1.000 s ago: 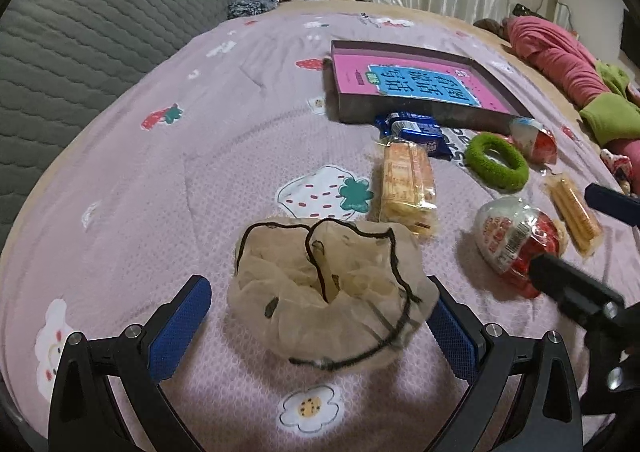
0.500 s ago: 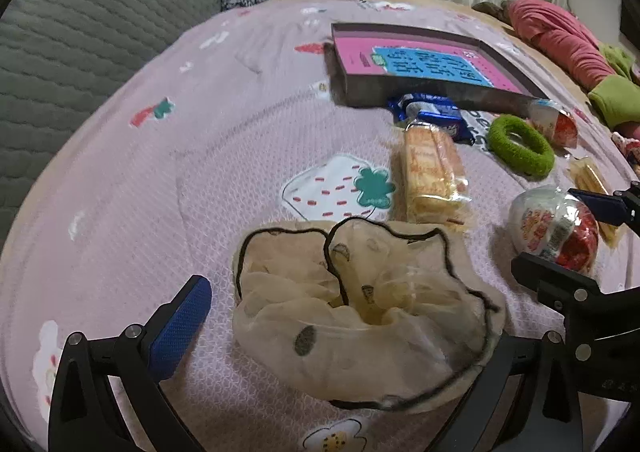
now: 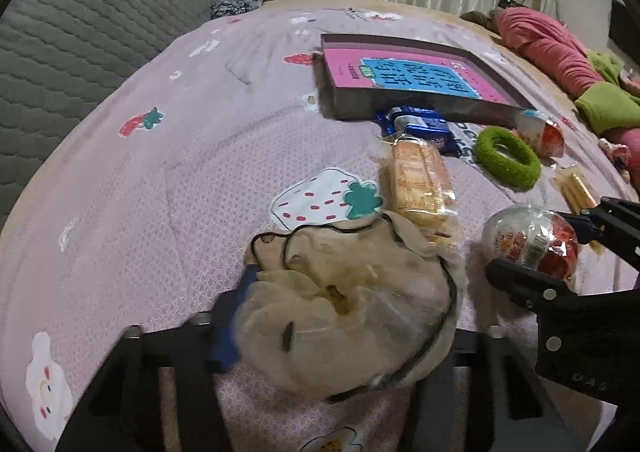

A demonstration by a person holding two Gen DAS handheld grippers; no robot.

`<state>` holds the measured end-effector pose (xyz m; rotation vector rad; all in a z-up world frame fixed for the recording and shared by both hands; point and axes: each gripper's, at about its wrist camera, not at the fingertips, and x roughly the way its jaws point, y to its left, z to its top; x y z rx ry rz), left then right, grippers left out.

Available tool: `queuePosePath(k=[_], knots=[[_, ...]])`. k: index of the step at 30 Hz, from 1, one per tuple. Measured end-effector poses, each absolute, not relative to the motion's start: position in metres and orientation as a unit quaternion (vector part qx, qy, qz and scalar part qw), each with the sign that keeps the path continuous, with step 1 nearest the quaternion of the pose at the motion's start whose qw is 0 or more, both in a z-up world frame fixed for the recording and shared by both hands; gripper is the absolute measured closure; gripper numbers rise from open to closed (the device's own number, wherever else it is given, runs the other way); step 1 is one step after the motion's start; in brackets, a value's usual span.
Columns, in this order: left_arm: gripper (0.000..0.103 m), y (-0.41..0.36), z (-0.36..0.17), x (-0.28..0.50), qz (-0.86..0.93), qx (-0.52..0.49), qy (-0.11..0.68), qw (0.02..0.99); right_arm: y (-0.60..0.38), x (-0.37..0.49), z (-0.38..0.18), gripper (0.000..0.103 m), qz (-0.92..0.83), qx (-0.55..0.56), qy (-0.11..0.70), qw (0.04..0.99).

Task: Organize objects
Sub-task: 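Close the right tool on the red wrapped egg while the left tool grasps the mesh bag, then carry the red egg with the right tool while the left tool carries the mesh bag over the pink tray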

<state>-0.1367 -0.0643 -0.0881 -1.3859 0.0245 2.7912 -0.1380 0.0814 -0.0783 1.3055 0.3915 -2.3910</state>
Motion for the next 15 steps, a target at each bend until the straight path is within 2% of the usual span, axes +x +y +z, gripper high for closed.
queuePosePath(k=[3, 6, 15], knots=[[0.073, -0.065, -0.086, -0.134, 0.898, -0.438, -0.003, 0.027, 0.082, -0.135, -0.077, 0.048, -0.853, 0.463, 0.134, 0.198], [0.080, -0.066, -0.086, -0.132, 0.899, -0.436, -0.012, 0.037, 0.083, -0.131, -0.074, 0.048, -0.855, 0.460, 0.126, 0.203], [0.082, -0.058, -0.084, -0.124, 0.901, -0.431, -0.004, 0.049, 0.095, -0.120, -0.060, 0.048, -0.867, 0.444, 0.089, 0.209]])
